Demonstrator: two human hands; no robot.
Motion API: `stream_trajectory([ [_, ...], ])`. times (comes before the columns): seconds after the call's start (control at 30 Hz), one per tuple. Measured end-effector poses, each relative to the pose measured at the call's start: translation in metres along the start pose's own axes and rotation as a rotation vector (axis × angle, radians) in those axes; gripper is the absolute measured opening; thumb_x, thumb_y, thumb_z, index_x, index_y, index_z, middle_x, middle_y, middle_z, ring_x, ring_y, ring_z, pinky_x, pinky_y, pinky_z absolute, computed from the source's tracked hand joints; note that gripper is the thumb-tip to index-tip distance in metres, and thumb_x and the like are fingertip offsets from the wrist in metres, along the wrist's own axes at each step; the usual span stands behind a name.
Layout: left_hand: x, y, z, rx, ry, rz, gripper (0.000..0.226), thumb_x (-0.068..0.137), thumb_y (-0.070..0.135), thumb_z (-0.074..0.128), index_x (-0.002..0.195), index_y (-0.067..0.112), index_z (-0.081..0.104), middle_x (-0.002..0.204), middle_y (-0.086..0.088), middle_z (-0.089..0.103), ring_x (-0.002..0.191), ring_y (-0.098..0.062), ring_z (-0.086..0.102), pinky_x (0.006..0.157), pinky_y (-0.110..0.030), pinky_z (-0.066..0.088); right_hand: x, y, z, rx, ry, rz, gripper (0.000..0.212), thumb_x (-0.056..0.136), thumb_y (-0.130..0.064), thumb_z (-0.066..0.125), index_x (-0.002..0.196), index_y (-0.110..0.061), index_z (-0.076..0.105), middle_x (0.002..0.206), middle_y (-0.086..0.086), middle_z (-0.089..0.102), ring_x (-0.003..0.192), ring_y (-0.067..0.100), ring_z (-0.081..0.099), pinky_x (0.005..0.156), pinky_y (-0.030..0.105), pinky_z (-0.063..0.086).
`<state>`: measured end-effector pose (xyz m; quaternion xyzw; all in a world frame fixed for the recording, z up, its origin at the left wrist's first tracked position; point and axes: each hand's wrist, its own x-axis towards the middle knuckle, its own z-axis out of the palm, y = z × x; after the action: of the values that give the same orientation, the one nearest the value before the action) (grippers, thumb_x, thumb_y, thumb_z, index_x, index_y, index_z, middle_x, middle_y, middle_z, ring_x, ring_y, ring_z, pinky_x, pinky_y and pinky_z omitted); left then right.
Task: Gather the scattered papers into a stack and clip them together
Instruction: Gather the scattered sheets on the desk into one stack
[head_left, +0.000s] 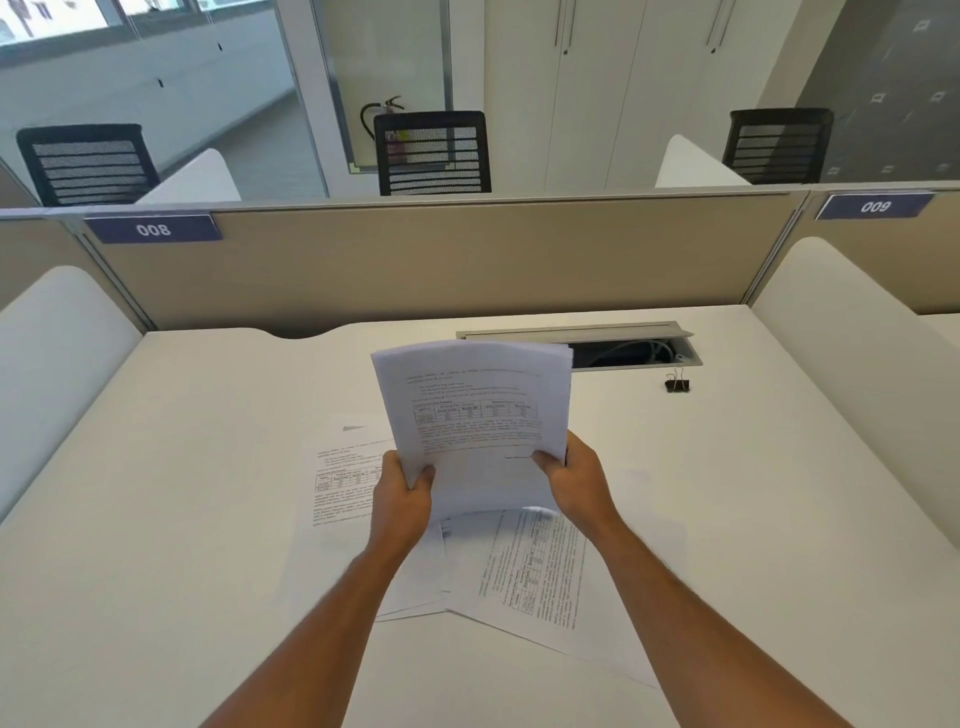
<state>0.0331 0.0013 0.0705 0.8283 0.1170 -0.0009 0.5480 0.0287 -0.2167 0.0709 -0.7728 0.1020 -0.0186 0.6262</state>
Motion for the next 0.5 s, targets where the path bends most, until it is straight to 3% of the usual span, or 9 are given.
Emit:
stream_trajectory([
  [0.1, 0.011, -0.017, -0.008, 0.091, 0.108, -0.036, 0.018, 0.095, 0.014, 0.061, 0.112, 0.011, 0.054, 0.106, -0.007, 0.065, 0.1, -0.03, 0.063, 0.076, -0.033, 0.046, 0.005, -0.002, -0.008, -0.044, 0.028, 0.01, 0.025, 0.099, -0.017, 0.056, 0.123, -0.02, 0.063, 0.113, -0.003, 0.069, 0.1, 0.014, 0.066, 0.079, 0.026, 0.055],
  [0.17, 0.022, -0.032, -0.016, 0.234, 0.182, -0.133, 0.032, 0.088, 0.017, 0.069, 0.117, 0.012, 0.056, 0.116, -0.014, 0.064, 0.112, -0.035, 0.06, 0.088, -0.04, 0.048, 0.008, -0.001, -0.014, -0.047, 0.082, 0.046, 0.024, 0.097, -0.015, 0.058, 0.12, -0.019, 0.064, 0.111, -0.002, 0.07, 0.098, 0.018, 0.067, 0.081, 0.031, 0.056],
  [0.27, 0.029, -0.05, -0.033, 0.574, 0.198, -0.403, 0.066, 0.078, 0.037, 0.078, 0.131, 0.015, 0.047, 0.133, -0.019, 0.049, 0.127, -0.037, 0.043, 0.101, -0.049, 0.039, 0.01, 0.006, -0.021, 0.02, 0.148, 0.179, 0.029, 0.094, -0.009, 0.06, 0.121, -0.017, 0.066, 0.111, -0.001, 0.07, 0.096, 0.019, 0.066, 0.08, 0.03, 0.053],
  [0.5, 0.028, -0.085, -0.058, 0.76, 0.134, -0.516, 0.093, 0.06, 0.061, 0.083, 0.125, 0.012, 0.038, 0.132, -0.019, 0.042, 0.126, -0.036, 0.036, 0.099, -0.05, 0.039, -0.003, 0.05, -0.019, 0.111, 0.176, 0.453, 0.035, 0.09, -0.002, 0.058, 0.119, -0.018, 0.069, 0.112, 0.002, 0.071, 0.103, 0.026, 0.067, 0.096, 0.044, 0.055],
])
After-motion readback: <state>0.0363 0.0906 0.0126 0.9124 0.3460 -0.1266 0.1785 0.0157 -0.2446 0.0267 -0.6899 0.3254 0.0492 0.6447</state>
